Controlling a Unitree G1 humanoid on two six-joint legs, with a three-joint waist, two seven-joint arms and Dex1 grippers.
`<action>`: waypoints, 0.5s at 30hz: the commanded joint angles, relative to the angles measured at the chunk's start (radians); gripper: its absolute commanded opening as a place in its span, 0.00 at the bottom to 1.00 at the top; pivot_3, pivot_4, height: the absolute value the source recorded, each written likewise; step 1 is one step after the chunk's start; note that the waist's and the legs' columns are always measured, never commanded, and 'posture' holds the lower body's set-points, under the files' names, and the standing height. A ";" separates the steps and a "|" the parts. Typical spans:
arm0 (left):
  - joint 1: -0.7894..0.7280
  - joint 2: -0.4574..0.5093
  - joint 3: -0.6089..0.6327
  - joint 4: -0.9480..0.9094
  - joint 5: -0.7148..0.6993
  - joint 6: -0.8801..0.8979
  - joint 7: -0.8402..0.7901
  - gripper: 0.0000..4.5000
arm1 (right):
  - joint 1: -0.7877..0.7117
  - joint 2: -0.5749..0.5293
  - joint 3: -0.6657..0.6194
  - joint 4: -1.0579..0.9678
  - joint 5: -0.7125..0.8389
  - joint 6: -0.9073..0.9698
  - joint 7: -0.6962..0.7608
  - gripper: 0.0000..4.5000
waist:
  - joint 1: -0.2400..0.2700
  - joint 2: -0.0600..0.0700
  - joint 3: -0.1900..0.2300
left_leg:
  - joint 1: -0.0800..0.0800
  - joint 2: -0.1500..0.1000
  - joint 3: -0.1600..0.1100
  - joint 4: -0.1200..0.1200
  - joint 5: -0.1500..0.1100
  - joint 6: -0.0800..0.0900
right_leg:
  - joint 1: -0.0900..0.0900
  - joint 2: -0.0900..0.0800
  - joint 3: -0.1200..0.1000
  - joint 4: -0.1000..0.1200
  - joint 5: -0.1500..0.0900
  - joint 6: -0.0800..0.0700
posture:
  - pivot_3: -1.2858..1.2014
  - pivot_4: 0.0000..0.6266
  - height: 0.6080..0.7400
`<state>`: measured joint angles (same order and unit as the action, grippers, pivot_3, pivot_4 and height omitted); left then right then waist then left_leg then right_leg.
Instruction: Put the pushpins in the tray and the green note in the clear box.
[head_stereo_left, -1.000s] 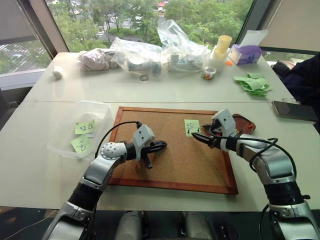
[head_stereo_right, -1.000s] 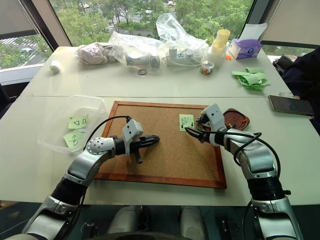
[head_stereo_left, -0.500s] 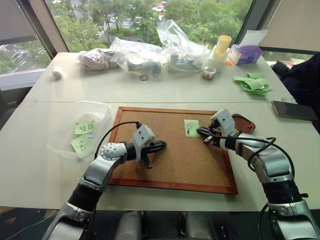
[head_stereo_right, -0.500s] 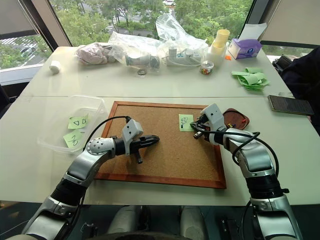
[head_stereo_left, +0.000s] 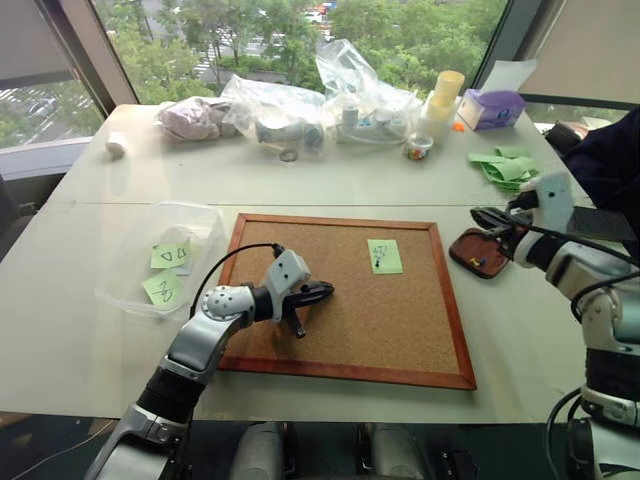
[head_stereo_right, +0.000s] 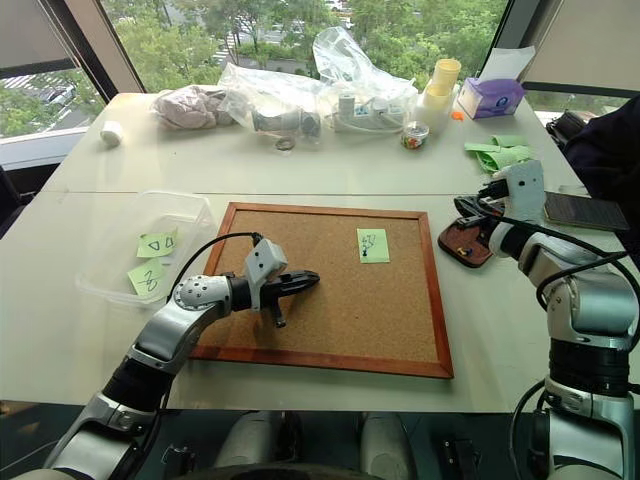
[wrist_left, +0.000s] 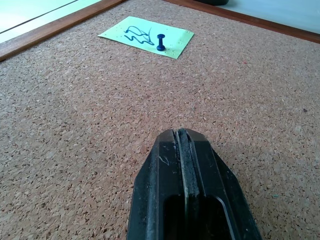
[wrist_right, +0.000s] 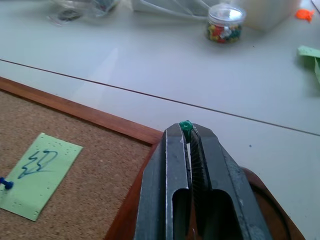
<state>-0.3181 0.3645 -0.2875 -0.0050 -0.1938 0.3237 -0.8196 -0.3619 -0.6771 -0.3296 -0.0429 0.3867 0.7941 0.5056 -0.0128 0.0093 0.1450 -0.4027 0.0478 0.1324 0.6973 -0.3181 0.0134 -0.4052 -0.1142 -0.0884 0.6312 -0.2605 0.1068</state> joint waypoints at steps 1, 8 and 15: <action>0.037 0.011 -0.032 0.054 0.033 0.040 -0.002 0.00 | 0.013 -0.013 -0.017 0.054 -0.022 -0.042 -0.007 0.02 | 0.000 0.000 0.000 | 0.000 0.000 0.000 0.000 0.000 0.000 | 0.000 0.000 0.000 0.000 0.000 0.000 | 0.52 0.24 1.00; 0.038 0.013 -0.033 0.051 0.035 0.041 -0.001 0.00 | 0.023 0.010 0.007 0.149 -0.039 -0.092 -0.005 0.02 | 0.000 0.000 0.000 | 0.000 0.000 0.000 0.000 0.000 0.000 | 0.000 0.000 0.000 0.000 0.000 0.000 | 0.52 0.24 1.00; 0.037 0.016 -0.028 0.053 0.036 0.039 0.003 0.00 | 0.021 0.013 0.016 0.174 -0.045 -0.108 -0.005 0.51 | 0.000 0.001 0.000 | 0.000 0.000 0.000 0.000 0.000 0.000 | 0.000 0.000 0.000 0.000 0.000 0.000 | 0.52 0.24 1.00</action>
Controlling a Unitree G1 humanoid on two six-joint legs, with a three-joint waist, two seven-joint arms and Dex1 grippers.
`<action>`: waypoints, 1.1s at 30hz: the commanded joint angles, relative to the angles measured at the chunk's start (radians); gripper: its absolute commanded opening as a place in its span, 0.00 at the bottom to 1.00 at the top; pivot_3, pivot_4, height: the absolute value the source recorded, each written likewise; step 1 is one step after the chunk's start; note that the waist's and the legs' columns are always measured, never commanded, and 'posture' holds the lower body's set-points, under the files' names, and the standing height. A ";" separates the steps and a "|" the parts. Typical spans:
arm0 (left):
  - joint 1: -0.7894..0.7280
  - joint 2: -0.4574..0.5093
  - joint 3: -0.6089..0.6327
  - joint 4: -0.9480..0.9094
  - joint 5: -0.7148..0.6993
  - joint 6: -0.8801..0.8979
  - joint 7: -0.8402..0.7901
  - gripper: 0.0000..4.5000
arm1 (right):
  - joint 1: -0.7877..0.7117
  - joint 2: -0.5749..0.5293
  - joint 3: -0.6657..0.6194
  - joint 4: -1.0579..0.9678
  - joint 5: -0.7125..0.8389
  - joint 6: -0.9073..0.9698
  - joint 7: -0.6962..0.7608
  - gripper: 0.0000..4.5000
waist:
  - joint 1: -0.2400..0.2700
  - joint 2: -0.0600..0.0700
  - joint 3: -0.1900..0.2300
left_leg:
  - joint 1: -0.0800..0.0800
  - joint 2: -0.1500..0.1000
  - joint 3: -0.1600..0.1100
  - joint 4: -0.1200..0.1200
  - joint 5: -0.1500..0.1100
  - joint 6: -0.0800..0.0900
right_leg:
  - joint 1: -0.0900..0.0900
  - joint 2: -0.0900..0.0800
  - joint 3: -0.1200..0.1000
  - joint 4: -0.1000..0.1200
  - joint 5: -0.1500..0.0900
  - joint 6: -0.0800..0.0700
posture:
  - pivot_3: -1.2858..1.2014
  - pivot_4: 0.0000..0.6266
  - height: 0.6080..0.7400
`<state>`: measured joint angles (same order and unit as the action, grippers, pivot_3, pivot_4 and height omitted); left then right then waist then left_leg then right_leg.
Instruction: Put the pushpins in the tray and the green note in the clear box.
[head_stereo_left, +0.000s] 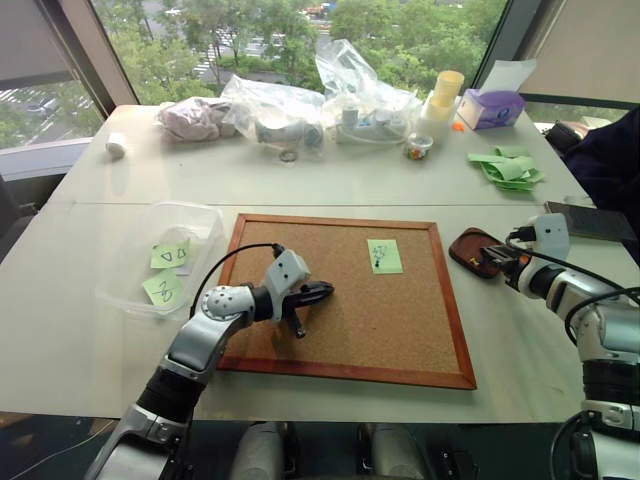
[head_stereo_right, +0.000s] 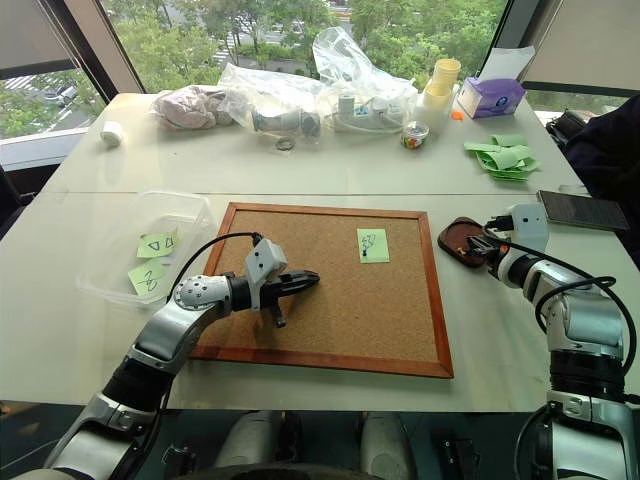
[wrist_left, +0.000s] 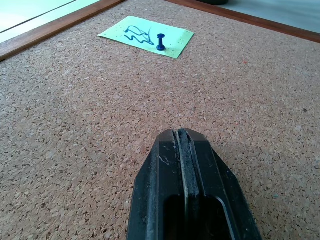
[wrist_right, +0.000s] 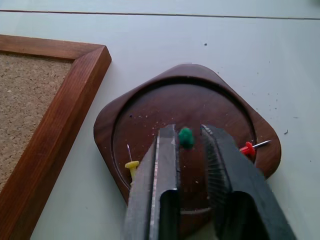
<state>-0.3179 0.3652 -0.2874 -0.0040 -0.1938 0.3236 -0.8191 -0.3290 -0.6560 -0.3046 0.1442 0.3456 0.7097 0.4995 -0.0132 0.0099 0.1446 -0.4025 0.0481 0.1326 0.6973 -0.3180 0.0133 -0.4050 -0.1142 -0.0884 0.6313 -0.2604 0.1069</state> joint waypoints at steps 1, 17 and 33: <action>0.037 0.015 -0.028 0.052 0.036 0.038 0.003 0.00 | -0.011 -0.008 -0.009 -0.015 -0.004 -0.025 0.000 0.66 | 0.000 0.000 0.000 | 0.000 0.000 0.000 0.000 0.000 0.000 | 0.000 0.000 0.000 0.000 0.000 0.000 | 0.52 0.24 1.00; 0.024 0.013 -0.033 0.065 0.038 0.033 -0.004 0.00 | -0.016 0.029 0.081 -0.340 0.121 0.084 0.085 0.97 | 0.000 0.000 0.000 | 0.000 0.001 0.000 0.000 0.000 0.000 | 0.000 0.000 0.000 0.000 0.000 0.000 | 0.52 0.24 1.00; 0.035 0.015 -0.027 0.048 0.035 0.042 0.009 0.00 | -0.060 0.170 0.371 -0.324 0.017 0.040 0.054 0.97 | 0.000 0.000 0.000 | 0.000 0.001 -0.001 0.000 0.000 0.001 | 0.000 -0.001 0.000 0.000 0.000 0.000 | 0.52 0.24 1.00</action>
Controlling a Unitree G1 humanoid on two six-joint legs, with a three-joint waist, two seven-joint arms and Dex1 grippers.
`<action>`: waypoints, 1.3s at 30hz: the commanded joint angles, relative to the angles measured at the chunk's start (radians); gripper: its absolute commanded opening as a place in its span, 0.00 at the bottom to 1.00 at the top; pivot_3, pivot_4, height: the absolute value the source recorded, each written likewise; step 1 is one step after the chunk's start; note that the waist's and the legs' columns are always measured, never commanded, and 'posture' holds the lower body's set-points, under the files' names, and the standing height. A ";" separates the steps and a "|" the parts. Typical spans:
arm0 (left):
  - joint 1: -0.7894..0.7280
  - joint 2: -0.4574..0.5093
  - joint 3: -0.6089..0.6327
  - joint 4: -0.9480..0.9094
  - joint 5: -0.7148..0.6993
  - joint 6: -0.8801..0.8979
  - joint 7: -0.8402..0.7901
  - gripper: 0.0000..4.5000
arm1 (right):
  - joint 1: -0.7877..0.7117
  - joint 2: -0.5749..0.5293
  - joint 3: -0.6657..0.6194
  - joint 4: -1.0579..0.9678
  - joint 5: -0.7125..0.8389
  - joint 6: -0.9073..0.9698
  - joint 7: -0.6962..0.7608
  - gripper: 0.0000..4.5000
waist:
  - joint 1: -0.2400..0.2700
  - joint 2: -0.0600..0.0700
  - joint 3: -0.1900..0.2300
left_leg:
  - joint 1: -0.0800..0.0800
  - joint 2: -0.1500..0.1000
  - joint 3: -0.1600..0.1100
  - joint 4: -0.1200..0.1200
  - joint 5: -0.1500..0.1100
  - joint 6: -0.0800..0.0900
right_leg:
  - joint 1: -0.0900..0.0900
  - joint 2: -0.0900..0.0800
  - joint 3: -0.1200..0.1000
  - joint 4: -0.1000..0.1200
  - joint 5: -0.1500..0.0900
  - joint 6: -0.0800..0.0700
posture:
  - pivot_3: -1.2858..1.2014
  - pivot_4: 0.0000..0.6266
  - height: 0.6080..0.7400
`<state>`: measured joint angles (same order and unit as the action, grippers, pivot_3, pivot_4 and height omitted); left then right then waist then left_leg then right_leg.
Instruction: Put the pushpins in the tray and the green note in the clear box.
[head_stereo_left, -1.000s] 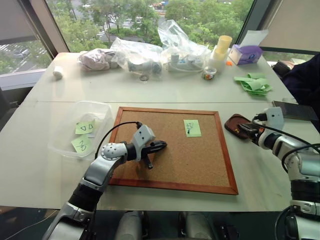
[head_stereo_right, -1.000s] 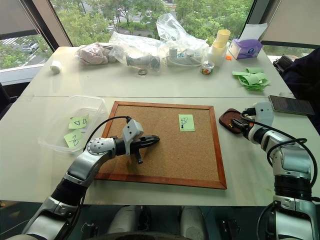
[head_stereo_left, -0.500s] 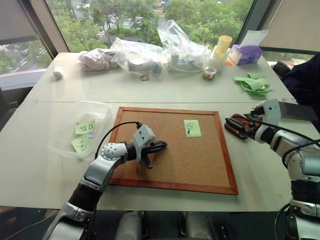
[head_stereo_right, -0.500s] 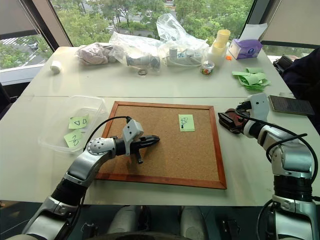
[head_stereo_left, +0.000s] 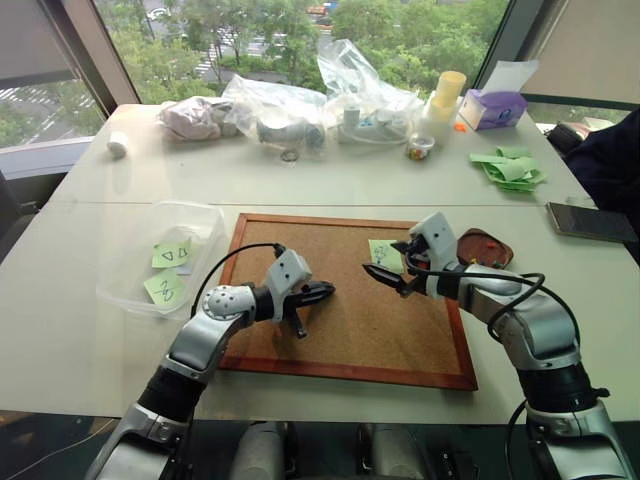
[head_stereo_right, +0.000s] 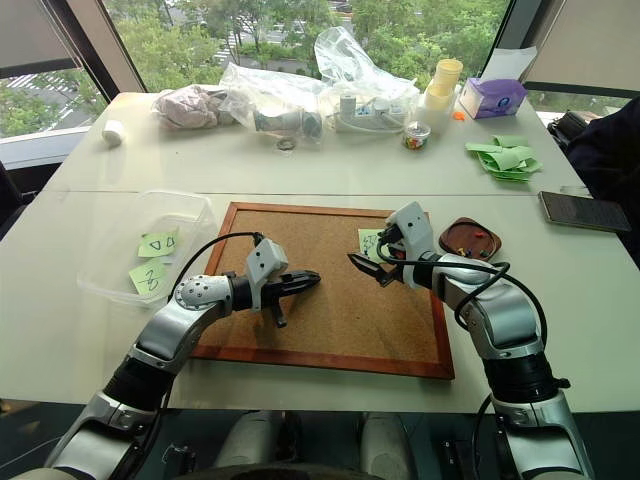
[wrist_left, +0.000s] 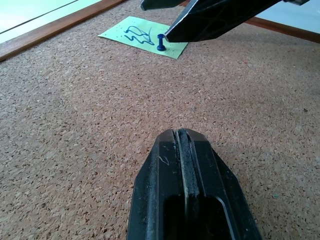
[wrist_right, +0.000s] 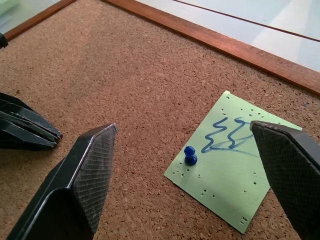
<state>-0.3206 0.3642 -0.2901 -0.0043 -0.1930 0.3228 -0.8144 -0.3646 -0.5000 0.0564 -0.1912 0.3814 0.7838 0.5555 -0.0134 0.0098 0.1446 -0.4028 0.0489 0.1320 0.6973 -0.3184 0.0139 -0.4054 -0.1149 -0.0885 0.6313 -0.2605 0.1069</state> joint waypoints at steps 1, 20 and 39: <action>0.039 0.016 -0.024 0.048 0.034 0.043 0.006 0.00 | -0.021 0.016 0.017 0.021 -0.027 -0.042 0.001 0.92 | 0.000 0.000 0.000 | 0.000 0.000 0.000 0.000 0.000 0.000 | 0.000 0.000 0.000 0.000 0.000 0.000 | 0.52 0.24 1.00; 0.049 0.025 -0.017 0.036 0.032 0.049 0.016 0.00 | -0.033 -0.017 -0.016 -0.070 -0.039 -0.074 0.038 0.01 | 0.000 0.000 0.000 | 0.000 0.000 0.000 0.000 0.000 0.000 | -0.001 0.000 0.000 0.000 0.000 0.000 | 0.52 0.24 1.00; -0.135 0.122 0.245 -0.079 -0.354 0.392 -0.145 0.23 | -0.049 -0.155 -0.008 -0.301 0.051 0.018 0.161 0.00 | 0.005 -0.006 0.004 | -0.005 0.000 -0.001 0.001 0.000 0.000 | -0.004 0.000 0.000 0.000 0.000 0.000 | 0.52 0.24 1.00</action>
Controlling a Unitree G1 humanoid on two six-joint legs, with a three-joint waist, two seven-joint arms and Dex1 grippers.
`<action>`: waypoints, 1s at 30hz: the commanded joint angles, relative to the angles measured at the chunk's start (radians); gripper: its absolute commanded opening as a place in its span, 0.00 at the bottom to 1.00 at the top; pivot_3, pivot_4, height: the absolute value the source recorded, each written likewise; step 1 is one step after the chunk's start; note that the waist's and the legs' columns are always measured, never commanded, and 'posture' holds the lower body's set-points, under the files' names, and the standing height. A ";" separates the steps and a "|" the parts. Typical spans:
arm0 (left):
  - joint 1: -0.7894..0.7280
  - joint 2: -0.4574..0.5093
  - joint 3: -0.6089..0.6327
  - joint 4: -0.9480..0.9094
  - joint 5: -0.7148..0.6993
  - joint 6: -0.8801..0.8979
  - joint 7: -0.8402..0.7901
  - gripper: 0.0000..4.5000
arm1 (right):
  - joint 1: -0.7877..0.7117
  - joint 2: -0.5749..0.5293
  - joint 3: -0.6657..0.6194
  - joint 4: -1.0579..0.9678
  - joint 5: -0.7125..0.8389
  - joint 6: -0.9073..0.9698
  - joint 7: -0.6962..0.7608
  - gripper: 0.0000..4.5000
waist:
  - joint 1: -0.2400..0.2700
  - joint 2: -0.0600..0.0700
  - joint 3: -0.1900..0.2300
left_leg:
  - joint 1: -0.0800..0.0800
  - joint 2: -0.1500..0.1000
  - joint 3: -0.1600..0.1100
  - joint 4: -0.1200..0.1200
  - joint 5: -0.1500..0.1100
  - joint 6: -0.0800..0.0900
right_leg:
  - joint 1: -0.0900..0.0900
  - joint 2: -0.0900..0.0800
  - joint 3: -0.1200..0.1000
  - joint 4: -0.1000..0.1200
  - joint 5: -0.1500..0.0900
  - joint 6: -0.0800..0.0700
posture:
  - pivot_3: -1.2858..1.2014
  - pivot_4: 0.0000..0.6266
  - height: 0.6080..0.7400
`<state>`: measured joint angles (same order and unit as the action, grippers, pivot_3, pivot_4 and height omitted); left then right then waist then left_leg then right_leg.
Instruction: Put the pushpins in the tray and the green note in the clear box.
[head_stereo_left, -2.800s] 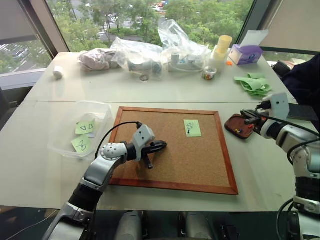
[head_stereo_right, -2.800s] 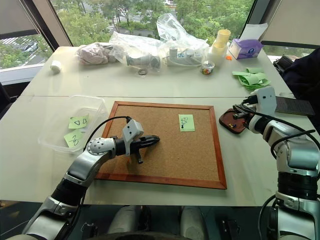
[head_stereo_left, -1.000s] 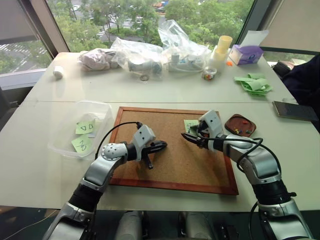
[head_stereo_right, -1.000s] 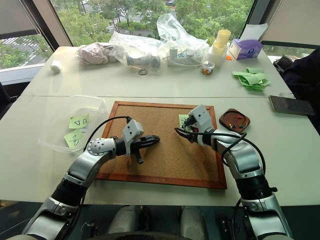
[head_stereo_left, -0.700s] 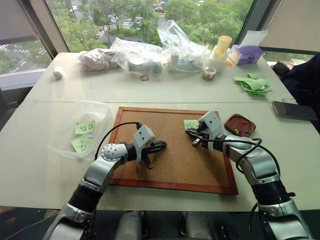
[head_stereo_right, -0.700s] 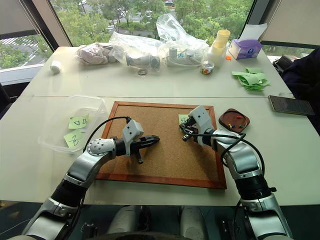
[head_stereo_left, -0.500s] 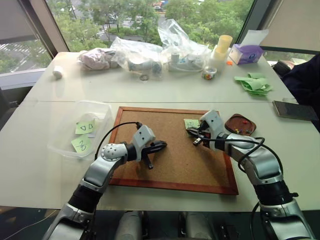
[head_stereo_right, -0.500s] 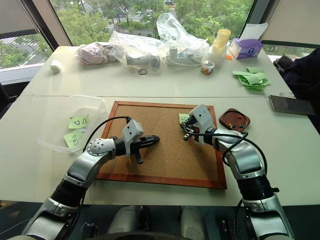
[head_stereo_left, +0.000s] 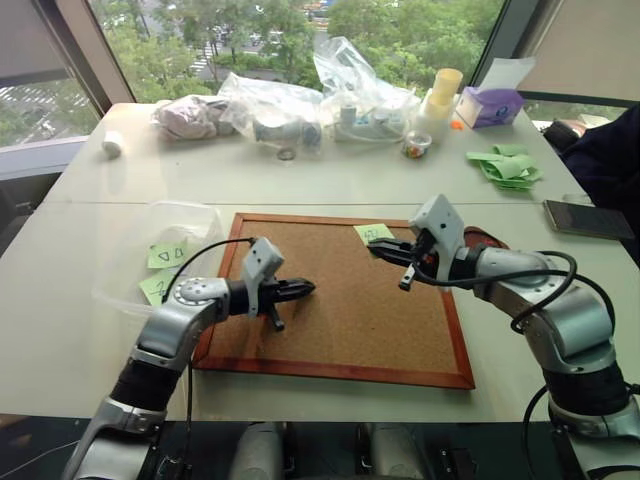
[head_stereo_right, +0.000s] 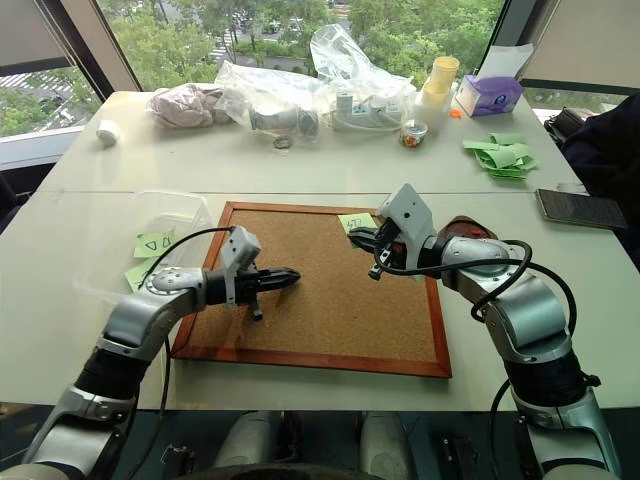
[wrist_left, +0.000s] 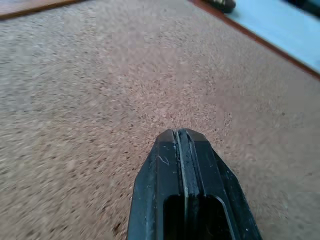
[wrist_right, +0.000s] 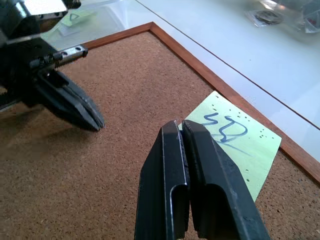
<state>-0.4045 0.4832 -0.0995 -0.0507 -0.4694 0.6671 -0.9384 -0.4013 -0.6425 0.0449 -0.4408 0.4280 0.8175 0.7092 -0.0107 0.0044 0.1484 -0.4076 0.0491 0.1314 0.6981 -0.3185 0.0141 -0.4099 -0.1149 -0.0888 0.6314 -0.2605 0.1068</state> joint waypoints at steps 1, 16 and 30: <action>-0.067 -0.004 0.068 -0.019 -0.093 0.061 -0.017 0.34 | -0.013 -0.015 0.007 -0.054 0.002 -0.017 0.008 0.00 | 0.004 -0.001 0.000 | 0.000 0.000 0.000 0.000 0.000 0.001 | 0.000 0.000 0.000 0.000 0.000 0.000 | 0.52 0.24 1.00; -0.275 -0.468 0.363 0.245 -0.431 0.392 0.471 0.99 | -0.030 -0.034 0.030 -0.117 -0.005 -0.017 0.004 0.00 | 0.001 -0.008 0.005 | 0.000 -0.004 0.000 0.001 0.000 0.000 | 0.001 -0.001 0.000 -0.001 0.000 0.001 | 0.52 0.24 1.00; -0.257 -0.530 0.350 0.269 -0.430 0.448 0.536 0.80 | -0.025 -0.034 0.024 -0.169 0.004 0.016 -0.014 0.00 | 0.002 -0.009 0.005 | 0.000 -0.005 0.000 0.001 0.000 0.000 | 0.001 -0.001 0.000 -0.001 0.000 0.001 | 0.52 0.24 1.00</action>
<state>-0.6605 -0.0423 0.2496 0.2349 -0.8683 1.1025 -0.4003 -0.4154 -0.6703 0.0843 -0.5678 0.4203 0.8392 0.6996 -0.0084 -0.0046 0.1538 -0.4079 0.0438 0.1311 0.6987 -0.3184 0.0140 -0.4084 -0.1160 -0.0890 0.6303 -0.2604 0.1080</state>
